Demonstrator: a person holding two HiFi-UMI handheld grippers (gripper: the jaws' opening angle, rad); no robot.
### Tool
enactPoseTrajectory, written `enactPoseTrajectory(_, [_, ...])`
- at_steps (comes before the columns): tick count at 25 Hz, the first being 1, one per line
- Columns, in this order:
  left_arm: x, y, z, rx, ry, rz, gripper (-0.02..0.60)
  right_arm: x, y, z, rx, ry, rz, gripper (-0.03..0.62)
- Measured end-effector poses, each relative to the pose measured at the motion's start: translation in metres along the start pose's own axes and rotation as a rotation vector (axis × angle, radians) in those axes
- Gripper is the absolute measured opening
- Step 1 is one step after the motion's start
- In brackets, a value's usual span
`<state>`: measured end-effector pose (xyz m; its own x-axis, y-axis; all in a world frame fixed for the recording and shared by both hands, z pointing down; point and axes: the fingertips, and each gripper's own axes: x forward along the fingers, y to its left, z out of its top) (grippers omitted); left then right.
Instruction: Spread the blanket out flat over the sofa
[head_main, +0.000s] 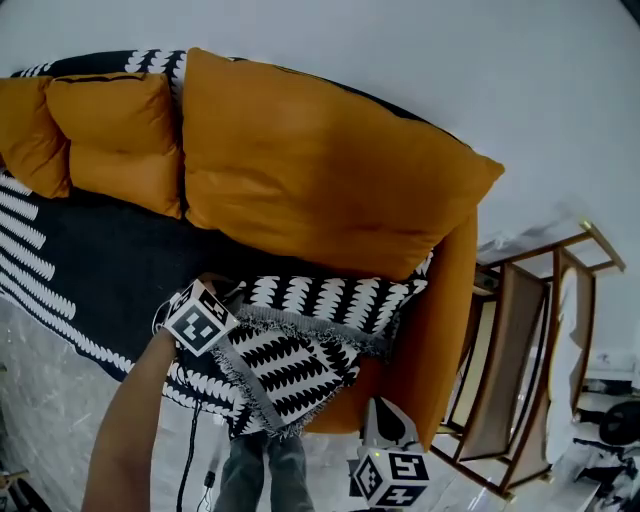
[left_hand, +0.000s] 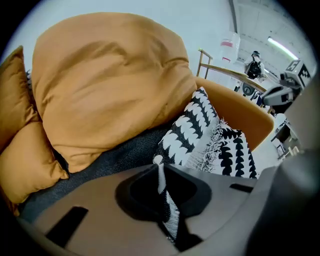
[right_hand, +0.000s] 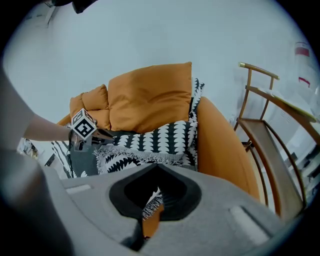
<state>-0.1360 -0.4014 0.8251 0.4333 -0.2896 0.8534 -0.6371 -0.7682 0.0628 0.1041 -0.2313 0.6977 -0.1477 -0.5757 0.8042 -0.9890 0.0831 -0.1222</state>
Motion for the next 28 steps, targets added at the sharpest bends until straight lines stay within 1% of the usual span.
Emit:
enactPoseTrajectory(5, [-0.027,-0.013,0.013,0.030,-0.028,0.016,0.032,-0.018,-0.006,0.002,0.023,-0.031,-0.034,0.005])
enactPoseTrajectory(9, [-0.048,-0.027,0.021,0.018,-0.040,0.052,0.031,-0.028,-0.022,0.003,0.022,-0.048,-0.083,0.005])
enactPoseTrajectory(11, [-0.058,-0.038,0.024,0.010,-0.039,0.055,0.031,-0.034,-0.032,0.005,0.040,-0.063,-0.110,0.005])
enactPoseTrajectory(18, [-0.096,-0.062,0.039,0.024,-0.042,0.081,0.031,-0.058,-0.059,0.015,0.087,-0.125,-0.182,0.005])
enactPoseTrajectory(24, [-0.126,-0.084,0.051,-0.009,-0.080,0.094,0.031,-0.084,-0.075,0.007,0.107,-0.135,-0.216,0.005])
enactPoseTrajectory(28, [-0.142,-0.107,0.058,-0.036,-0.099,0.087,0.031,-0.103,-0.078,0.002,0.135,-0.143,-0.228,0.005])
